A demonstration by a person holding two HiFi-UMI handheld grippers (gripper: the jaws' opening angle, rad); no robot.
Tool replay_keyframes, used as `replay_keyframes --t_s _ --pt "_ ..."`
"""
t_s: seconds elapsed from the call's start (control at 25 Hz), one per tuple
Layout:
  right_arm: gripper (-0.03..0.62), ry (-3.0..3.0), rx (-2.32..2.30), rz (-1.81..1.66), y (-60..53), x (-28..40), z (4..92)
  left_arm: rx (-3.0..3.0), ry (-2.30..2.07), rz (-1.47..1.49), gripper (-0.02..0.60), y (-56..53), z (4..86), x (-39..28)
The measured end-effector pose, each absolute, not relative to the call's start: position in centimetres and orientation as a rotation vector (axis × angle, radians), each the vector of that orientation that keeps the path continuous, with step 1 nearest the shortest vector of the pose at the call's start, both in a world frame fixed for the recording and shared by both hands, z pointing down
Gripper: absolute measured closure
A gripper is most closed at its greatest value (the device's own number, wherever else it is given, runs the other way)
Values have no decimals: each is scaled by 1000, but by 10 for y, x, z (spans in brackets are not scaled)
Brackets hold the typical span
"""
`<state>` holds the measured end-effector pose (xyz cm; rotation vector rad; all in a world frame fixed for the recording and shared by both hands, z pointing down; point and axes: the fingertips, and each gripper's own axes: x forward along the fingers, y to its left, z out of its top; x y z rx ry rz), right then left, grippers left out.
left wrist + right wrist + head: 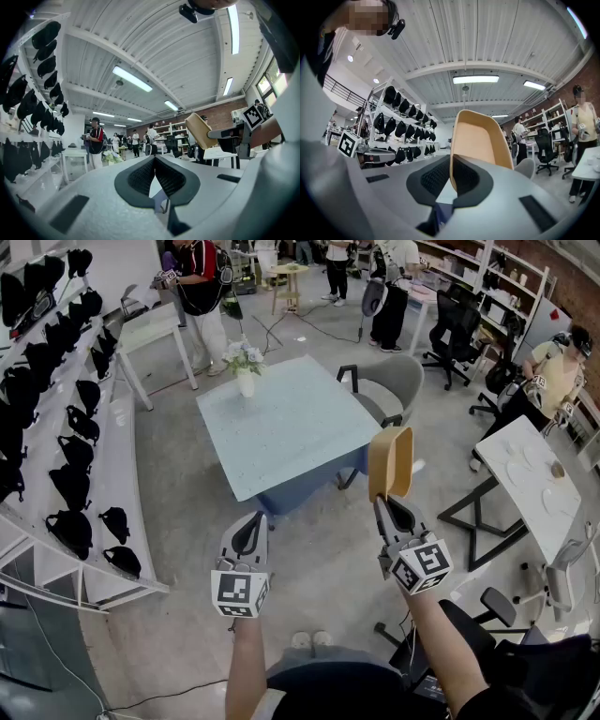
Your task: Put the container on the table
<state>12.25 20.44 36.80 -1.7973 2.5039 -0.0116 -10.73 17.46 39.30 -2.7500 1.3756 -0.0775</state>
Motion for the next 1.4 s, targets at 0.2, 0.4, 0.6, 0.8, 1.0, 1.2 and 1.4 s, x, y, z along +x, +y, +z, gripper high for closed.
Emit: replay_keyframes --t_s 0.2,0.4,0.6,0.8,1.0,1.2,1.4 --pt "585 2502 -1799 -9 206 127 367 -2748 1380 -77 580 176 393 -104" --pt "585 2506 -1798 -8 208 125 367 -2750 1377 -77 580 178 393 -105" --pt "585 2506 -1793 7 210 123 367 -2750 1376 -78 580 179 394 -106" --pt "582 2476 -1777 -12 209 122 365 -2753 1370 -84 580 179 395 -108" --pt "579 2458 -1781 -11 212 119 365 -2756 1368 -78 580 179 395 -115" --pt "579 2445 -1807 -18 217 118 368 -2763 1360 -72 580 182 395 -121" --pt "579 2440 -1828 -16 225 113 373 -2766 1339 -73 580 187 397 -127"
